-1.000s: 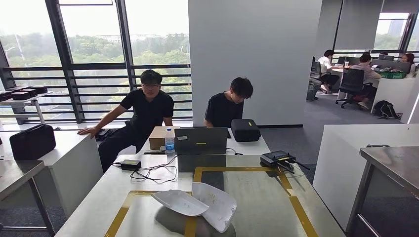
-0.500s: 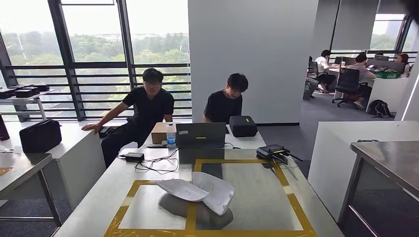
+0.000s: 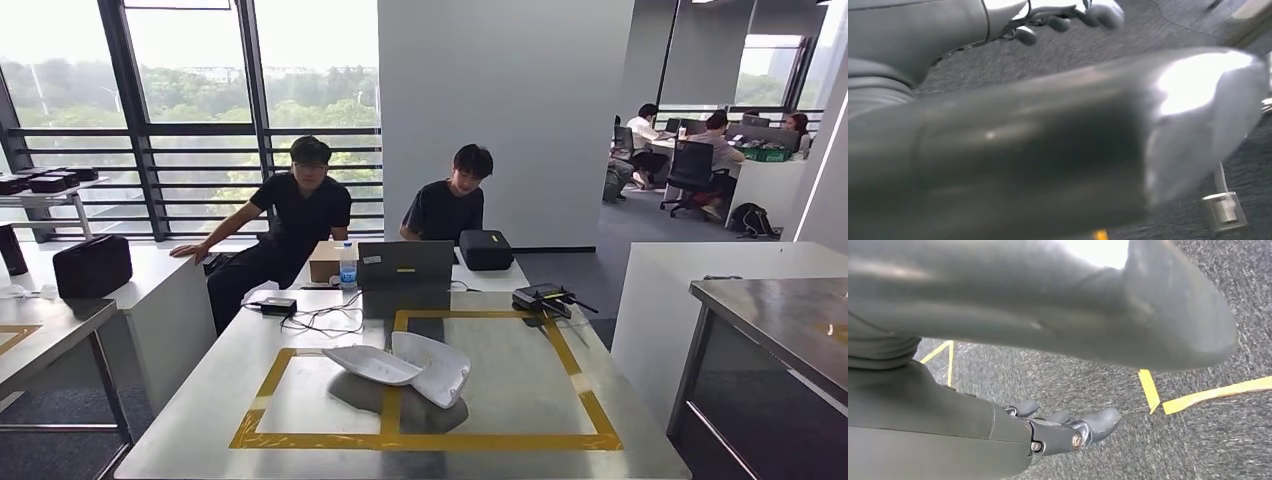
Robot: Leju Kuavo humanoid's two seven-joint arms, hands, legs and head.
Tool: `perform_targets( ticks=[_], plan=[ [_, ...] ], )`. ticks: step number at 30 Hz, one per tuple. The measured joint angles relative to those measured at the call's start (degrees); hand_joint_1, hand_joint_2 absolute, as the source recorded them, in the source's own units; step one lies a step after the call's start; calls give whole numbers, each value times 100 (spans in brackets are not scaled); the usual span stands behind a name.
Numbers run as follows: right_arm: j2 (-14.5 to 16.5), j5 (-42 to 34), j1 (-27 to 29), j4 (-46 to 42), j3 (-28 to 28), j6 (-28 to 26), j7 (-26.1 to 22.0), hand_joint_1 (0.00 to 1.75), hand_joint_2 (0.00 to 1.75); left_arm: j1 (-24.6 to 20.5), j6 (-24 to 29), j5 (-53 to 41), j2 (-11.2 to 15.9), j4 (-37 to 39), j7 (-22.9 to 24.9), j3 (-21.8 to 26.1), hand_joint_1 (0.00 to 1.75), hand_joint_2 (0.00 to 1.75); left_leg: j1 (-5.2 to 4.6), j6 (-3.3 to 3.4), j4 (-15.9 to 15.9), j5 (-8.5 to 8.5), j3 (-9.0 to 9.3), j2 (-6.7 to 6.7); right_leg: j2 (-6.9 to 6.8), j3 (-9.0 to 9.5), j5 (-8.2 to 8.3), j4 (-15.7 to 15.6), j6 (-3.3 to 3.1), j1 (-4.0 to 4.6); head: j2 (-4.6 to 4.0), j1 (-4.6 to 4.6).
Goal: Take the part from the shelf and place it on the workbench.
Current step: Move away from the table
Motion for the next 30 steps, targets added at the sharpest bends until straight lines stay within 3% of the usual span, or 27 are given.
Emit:
perform_targets(
  ticks=[1,2,3,4,6,7,8,9,10,12,14,16,17,18,19,21,22,23,24,26,28,30],
  plan=[
    [0,2,11,1,0,1,-1,0,0,-25,-4,-2,-5,233,-1,-7,0,0,-1,51,3,44,-45,5,7,-30,16,7,37,-15,-3,-1],
    [1,4,24,1,0,1,0,0,0,-53,-25,-13,-5,458,60,-18,0,0,-5,102,11,101,-105,13,1,-78,-70,71,68,-25,-2,7],
    [2,6,33,1,0,2,-1,0,0,-75,-70,-39,2,670,235,-32,0,0,-6,154,8,160,-166,22,-6,-148,-267,231,93,-36,-3,15],
    [4,11,33,1,0,7,0,0,0,-77,-135,-72,18,868,545,-52,0,0,-10,192,8,222,-225,33,-17,-237,-565,516,105,-41,-3,21],
    [3,39,26,1,1,18,23,0,0,19,-253,-95,69,1229,1395,-85,0,0,-41,233,18,339,-364,62,-26,-402,-1128,1257,108,-30,-1,31],
    [-2,53,24,1,1,21,53,0,0,120,-306,-20,101,1384,1804,-85,0,0,-56,240,31,395,-442,84,-26,-412,-1249,1541,97,-17,-1,33],
    [-9,64,28,1,2,13,91,0,0,245,-383,119,127,1509,2134,-61,0,0,-68,242,52,444,-527,105,-26,-339,-1230,1653,80,1,-1,33],
    [-21,68,37,1,2,-3,139,0,0,374,-508,303,155,1610,2406,-9,0,0,-76,239,79,488,-617,120,-26,-167,-1110,1566,57,21,-1,34],
    [-34,82,47,1,2,-22,200,0,0,490,-659,471,176,1689,2616,66,0,0,-79,235,109,532,-705,128,-25,108,-960,1276,23,46,-1,35],
    [-83,168,49,1,7,-20,333,0,0,634,-962,663,202,1794,2825,210,0,0,-83,211,151,627,-845,116,-24,674,-890,473,-66,95,-1,37],
    [-144,309,42,-1,33,68,360,0,0,681,-1222,824,223,1862,2795,331,0,0,-75,156,135,741,-903,89,-28,914,-964,16,-133,136,-1,38],
    [-196,414,45,0,68,156,230,0,0,702,-1471,1029,255,1925,2696,496,0,0,-67,84,91,837,-922,67,-40,885,-873,-69,-180,133,-1,43],
    [-213,456,44,1,88,181,142,0,0,717,-1602,1074,271,1953,2667,569,0,0,-65,46,109,796,-951,55,-48,852,-812,-106,-208,114,-1,45],
    [-230,502,43,1,114,201,55,0,0,733,-1735,1069,285,1977,2651,618,0,0,-62,9,207,653,-991,43,-57,806,-740,-139,-239,91,0,42],
    [-240,550,42,1,148,216,-26,0,0,745,-1861,1045,301,1997,2632,640,0,0,-52,-30,422,406,-1057,32,-67,747,-668,-163,-259,69,-1,35],
    [-257,631,34,1,215,225,-177,0,0,753,-2043,999,330,2021,2541,647,0,0,-15,-107,1104,-154,-1204,24,-80,602,-546,-161,-271,64,0,25],
    [-258,651,30,1,244,215,-231,0,0,751,-2096,981,353,2027,2487,652,0,0,5,-139,1429,-295,-1242,24,-89,524,-483,-152,-259,62,-1,22],
    [-260,661,24,1,268,194,-269,0,0,750,-2137,963,381,2033,2430,657,0,0,24,-166,1622,-291,-1214,24,-98,442,-421,-139,-243,55,-1,20],
    [-260,663,21,1,286,167,-271,0,0,750,-2173,937,411,2037,2377,662,0,0,43,-191,1623,-168,-1090,24,-107,356,-363,-116,-220,43,0,17],
    [-260,666,17,1,307,119,-207,0,0,743,-2233,884,460,2044,2285,663,0,0,89,-246,1063,82,-579,23,-117,189,-270,-43,-153,6,0,14],
    [-261,683,14,1,320,103,-60,0,0,731,-2272,840,489,2048,2222,663,0,0,82,-255,314,16,-54,2,-123,67,-195,31,-74,-11,0,8],
    [-260,681,12,1,331,85,151,0,0,730,-2290,824,512,2064,2202,663,0,0,35,-169,28,-87,71,-22,-122,14,-97,47,-8,-12,1,10]
  ],
)
